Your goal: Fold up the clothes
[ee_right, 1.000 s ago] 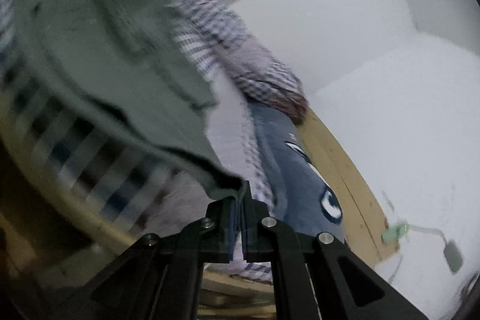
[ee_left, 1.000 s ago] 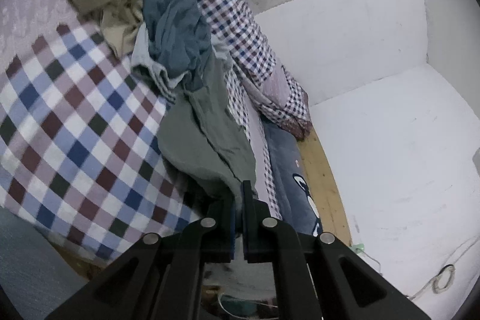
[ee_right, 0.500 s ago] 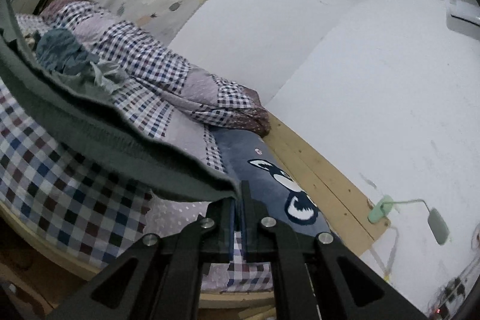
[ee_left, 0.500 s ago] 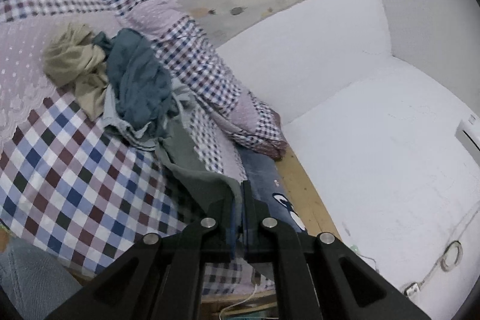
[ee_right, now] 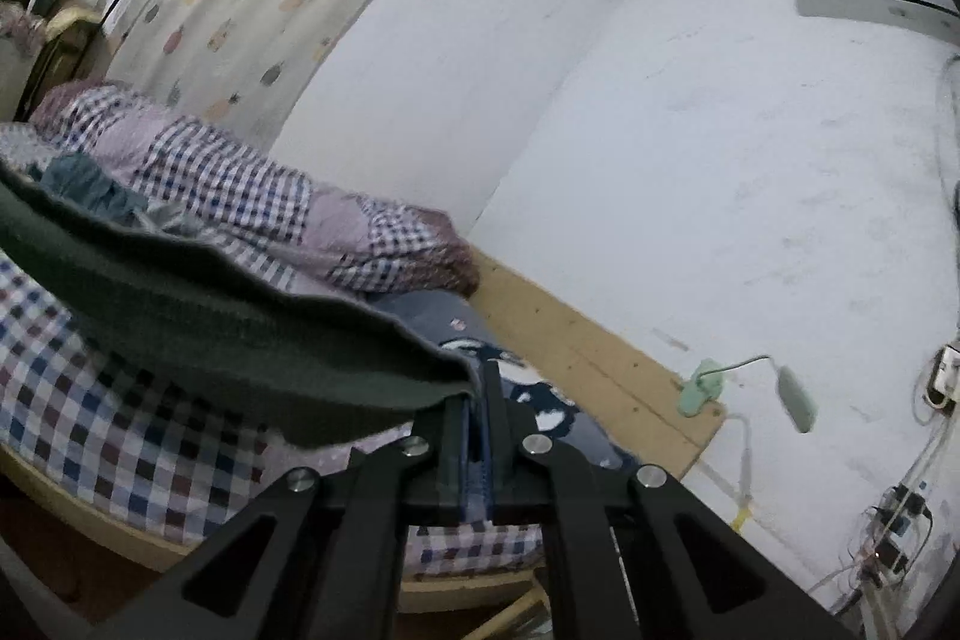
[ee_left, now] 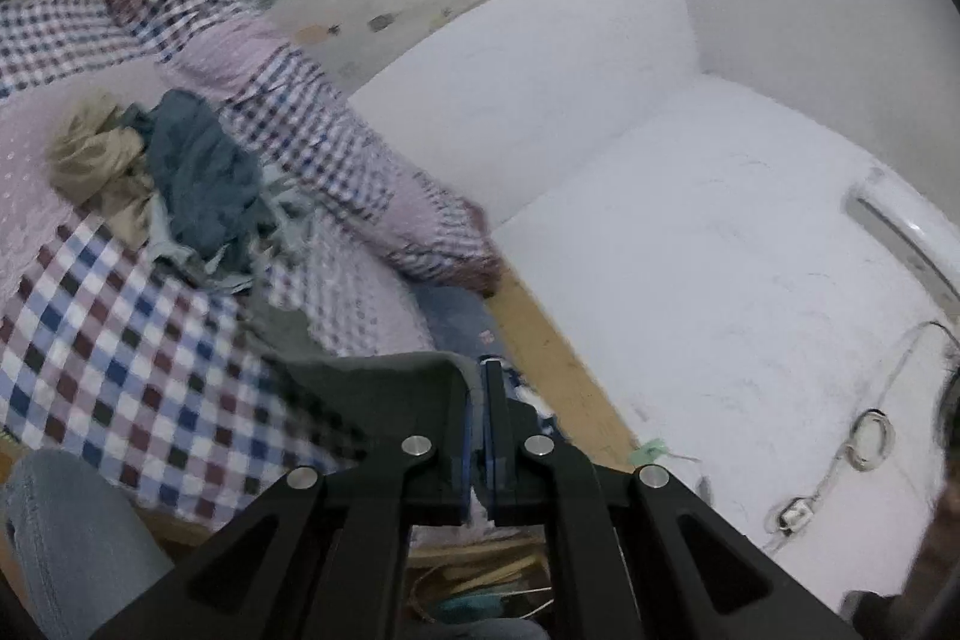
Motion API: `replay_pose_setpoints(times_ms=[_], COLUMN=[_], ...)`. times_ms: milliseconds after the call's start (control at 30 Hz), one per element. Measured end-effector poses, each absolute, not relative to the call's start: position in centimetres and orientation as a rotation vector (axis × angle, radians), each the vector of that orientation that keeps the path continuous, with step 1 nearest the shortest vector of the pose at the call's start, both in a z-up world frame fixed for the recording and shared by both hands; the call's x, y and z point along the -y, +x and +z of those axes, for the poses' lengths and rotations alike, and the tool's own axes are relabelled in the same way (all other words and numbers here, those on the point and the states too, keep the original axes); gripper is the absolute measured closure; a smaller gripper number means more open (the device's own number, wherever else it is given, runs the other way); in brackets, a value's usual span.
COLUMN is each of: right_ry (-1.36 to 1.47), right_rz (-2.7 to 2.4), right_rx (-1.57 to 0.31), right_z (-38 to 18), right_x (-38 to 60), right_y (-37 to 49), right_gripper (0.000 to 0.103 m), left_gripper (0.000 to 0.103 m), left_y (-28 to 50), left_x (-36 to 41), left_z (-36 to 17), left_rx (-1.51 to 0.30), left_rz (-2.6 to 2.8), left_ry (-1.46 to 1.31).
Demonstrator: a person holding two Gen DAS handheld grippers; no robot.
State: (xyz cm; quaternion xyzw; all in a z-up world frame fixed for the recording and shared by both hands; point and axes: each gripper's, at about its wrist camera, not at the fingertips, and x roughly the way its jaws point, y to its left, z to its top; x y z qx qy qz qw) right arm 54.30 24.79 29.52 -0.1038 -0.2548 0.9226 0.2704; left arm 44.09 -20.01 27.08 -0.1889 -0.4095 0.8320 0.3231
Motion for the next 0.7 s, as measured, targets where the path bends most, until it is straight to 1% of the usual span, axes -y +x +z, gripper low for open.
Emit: replay_pose_setpoints(times_ms=[67,167,433,600,700], right_ry=[-0.248,-0.260,-0.500,-0.577,-0.621], right_rz=[2.481,2.489,2.533,2.561,2.587], right_rx=[0.661,0.628,0.642,0.644,0.633], right_z=[30.5,31.2,27.2,26.5,26.4], right_x=[-25.2,-25.9,-27.9,-29.3,-30.2], right_y=[55.3,55.4,49.7,45.2,42.1], right_gripper=[0.103,0.103,0.102,0.102,0.102], left_gripper=[0.102,0.102,0.102,0.102,0.102], left_y=[44.7,44.6,39.1,34.4,30.9], left_x=[20.2,19.6,18.3,17.7,16.9], left_z=[27.8,28.7,24.8,22.9,22.7], left_rx=[1.090,1.032,1.085,1.143,1.162], left_rz=[2.132,2.147,2.174,2.168,2.175], left_ry=[-0.447,-0.442,-0.704,-0.826,-0.867])
